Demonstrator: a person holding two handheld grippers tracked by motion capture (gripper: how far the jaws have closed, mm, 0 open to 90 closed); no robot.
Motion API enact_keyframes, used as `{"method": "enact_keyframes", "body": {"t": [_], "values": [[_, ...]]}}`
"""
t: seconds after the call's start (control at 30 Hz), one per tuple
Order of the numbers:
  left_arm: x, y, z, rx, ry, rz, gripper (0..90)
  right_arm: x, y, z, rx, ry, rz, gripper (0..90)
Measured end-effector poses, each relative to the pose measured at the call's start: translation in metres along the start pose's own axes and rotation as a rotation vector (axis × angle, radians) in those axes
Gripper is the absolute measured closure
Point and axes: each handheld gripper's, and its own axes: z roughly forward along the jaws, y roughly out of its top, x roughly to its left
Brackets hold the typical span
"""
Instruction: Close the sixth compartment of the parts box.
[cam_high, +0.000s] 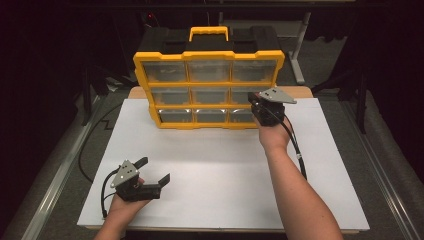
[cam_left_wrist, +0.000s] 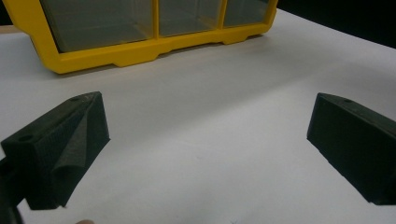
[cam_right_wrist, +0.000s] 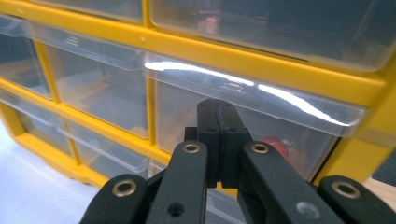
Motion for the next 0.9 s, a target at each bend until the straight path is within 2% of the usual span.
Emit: {"method": "enact_keyframes", "body": {"t": [0.2,0.33,0.47,0.57,0.9], "values": [[0.000,0.000,0.000,-0.001,0.001,-0.001,0.2,0.001,-0.003,-0.018,-0.007,0.017,-0.008,90.0],[0.001,0.000,0.000,-0.002,0.003,-0.005,0.2,0.001,-0.011,-0.029,0.001,0.032,0.001,90.0],[0.000,0.000,0.001,-0.002,0.006,-0.007,0.2,0.001,-0.027,-0.039,0.003,0.054,0.017,90.0],[0.000,0.000,0.001,0.001,0.007,-0.004,0.2,0.000,-0.041,-0.046,0.017,0.063,0.011,90.0],[0.000,0.000,0.002,0.007,0.014,-0.002,0.2,-0.008,-0.076,-0.074,0.058,0.074,0.033,90.0]]}}
